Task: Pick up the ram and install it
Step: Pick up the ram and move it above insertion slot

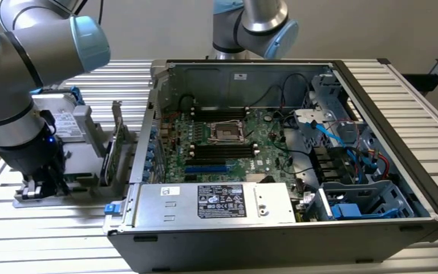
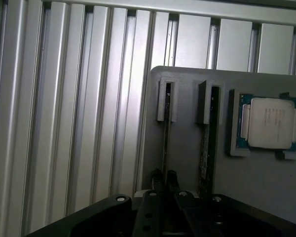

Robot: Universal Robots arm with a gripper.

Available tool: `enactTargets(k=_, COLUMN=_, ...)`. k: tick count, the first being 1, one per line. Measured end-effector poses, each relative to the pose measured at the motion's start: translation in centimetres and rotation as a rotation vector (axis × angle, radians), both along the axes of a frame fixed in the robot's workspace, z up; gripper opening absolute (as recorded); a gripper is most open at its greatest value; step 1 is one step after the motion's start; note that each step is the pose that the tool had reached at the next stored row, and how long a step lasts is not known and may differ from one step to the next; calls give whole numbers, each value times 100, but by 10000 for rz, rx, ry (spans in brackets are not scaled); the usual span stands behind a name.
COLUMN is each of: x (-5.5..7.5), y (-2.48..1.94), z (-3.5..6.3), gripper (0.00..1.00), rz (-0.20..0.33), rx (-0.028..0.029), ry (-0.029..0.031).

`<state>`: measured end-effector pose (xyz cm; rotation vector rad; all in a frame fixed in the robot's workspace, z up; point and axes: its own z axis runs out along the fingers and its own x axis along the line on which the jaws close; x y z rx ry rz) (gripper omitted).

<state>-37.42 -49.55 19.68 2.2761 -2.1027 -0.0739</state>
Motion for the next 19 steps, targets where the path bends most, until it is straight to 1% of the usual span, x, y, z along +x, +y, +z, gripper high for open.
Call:
enactTargets(k=3, x=0, y=0, z=12, gripper=14, rz=-38, rx=12, ry=1)
enactTargets(k=10, x=-1, y=0, z=57, gripper=14, rz=-132, rx=62, ry=-2)
enactTargets(k=19, x=0, y=-1, z=108, gripper=14, rz=-286, rx=85, ry=-3)
